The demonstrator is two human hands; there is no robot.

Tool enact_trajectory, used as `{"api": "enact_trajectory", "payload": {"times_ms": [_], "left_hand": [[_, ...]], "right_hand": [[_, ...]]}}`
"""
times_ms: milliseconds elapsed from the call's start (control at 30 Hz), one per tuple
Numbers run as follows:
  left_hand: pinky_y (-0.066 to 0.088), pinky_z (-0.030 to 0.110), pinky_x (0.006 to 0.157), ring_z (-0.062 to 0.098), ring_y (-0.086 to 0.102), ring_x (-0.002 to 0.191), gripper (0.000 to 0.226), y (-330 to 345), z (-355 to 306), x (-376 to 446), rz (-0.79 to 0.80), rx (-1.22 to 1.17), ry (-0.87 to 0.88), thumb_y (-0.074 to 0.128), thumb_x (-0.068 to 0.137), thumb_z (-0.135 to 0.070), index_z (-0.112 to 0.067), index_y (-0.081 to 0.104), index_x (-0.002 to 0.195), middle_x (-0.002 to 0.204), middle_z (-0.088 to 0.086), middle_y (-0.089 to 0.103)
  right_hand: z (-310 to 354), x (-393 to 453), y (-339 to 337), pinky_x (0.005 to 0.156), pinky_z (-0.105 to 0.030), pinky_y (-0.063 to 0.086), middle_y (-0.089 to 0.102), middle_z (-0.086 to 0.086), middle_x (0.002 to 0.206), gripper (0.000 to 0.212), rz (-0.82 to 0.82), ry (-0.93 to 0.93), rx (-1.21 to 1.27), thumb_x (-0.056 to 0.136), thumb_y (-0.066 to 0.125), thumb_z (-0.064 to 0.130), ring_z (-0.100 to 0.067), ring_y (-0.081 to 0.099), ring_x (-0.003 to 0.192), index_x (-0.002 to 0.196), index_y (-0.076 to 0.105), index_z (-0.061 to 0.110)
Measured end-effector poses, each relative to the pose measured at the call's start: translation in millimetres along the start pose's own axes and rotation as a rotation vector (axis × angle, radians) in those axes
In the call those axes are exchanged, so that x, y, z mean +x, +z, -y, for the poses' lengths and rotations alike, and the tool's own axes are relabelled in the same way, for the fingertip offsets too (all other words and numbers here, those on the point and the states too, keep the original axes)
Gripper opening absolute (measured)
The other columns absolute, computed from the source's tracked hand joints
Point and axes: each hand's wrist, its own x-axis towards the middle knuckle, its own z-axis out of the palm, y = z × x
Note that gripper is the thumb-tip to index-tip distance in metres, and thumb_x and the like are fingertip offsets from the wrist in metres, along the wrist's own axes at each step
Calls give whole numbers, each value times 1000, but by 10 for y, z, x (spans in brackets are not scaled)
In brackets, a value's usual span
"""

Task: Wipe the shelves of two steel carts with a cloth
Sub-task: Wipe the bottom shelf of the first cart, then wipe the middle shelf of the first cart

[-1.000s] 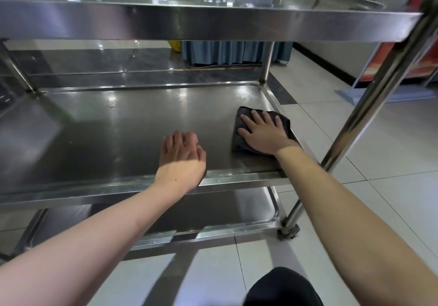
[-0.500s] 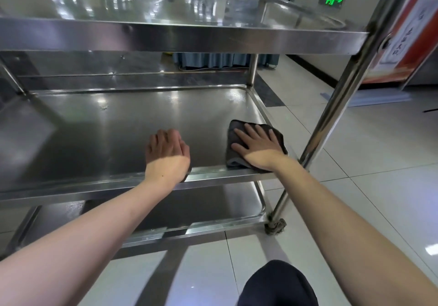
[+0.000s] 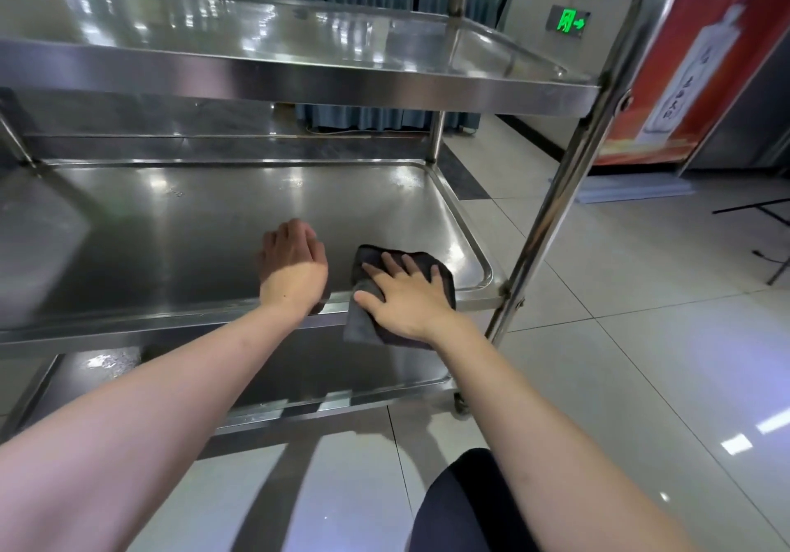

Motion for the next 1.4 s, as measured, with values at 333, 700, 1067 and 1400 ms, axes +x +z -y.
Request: {"api": "enact_trajectory", "payload": {"times_ms": [333,700,1067,1400], "left_hand": [[44,47,89,34,48,111,18,-500,57,-94,97,-174,-135,36,103,-21,-12,52,105,112,14,54],[45,50,89,36,52,99,20,-2122,-5,-417,345,13,-263,36,100,-17,-12,55,97,104,13,58],[42,41,89,27,52,97,22,-4243,-2064,-252,541,-155,-316,33,104,-17,-12,54,98,101,6,55],[43,36,88,19,55,99,19,-4744,-4072,29,654,-333,-246,41,97,-15,-22,58,99,105,-3,60]], "right_hand": [[417,-168,366,122,-55,20,65,4,141,34,-320,-155,142,105,53,41,-26,46,144,137,60,32],[1432,-1113,-361,80,-36,42,71,3,124,27,-69,140,608,106,52,43,-28,62,113,133,56,40],[2173,-3018,-2589,104,-48,51,71,16,122,25,-121,377,1084,106,54,43,-9,66,117,131,59,43],[1545,-4021,-4469,109,-40,49,70,17,126,27,-487,571,1243,106,58,29,-7,63,124,128,61,45]]}}
